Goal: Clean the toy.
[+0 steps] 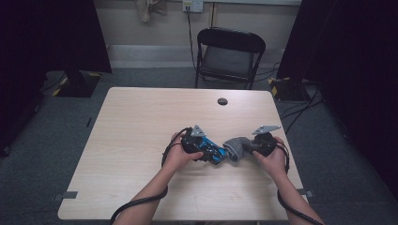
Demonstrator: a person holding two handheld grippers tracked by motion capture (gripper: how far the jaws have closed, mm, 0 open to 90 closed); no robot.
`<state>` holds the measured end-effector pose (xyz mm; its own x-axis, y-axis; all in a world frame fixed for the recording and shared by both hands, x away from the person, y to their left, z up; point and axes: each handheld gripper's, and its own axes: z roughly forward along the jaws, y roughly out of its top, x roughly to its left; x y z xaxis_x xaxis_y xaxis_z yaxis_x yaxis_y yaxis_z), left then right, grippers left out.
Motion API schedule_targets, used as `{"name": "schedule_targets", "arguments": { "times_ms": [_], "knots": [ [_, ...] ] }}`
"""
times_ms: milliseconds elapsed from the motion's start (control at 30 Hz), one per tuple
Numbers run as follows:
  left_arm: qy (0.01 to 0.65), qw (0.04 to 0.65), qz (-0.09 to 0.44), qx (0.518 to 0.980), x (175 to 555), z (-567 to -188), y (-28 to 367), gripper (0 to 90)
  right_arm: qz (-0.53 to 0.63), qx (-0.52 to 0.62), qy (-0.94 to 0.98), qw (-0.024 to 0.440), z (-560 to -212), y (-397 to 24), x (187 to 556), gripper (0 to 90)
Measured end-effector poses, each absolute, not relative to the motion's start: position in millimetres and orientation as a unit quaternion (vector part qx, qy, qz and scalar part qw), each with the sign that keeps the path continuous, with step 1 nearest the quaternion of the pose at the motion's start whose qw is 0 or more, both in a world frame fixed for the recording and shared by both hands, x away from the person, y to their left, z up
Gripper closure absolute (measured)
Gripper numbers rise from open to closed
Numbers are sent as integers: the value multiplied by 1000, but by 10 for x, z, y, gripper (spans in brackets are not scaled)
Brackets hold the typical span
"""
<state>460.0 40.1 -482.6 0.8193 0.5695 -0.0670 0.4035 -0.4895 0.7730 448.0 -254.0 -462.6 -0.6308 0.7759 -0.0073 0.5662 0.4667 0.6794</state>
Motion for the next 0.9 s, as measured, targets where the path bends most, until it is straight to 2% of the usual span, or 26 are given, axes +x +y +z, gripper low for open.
{"name": "schedule_targets", "arguments": {
  "times_ms": [300,533,900],
  "knots": [
    [284,414,99,859,4608,-4818,399,127,368,364,844,141,-4472,-2700,4180,722],
    [285,413,98,860,4609,-4815,395,127,376,314,863,121,-4401,-2552,3962,722],
    [284,415,98,859,4605,-4819,399,127,363,327,867,98,-4552,-2483,4022,714]
  ]
}}
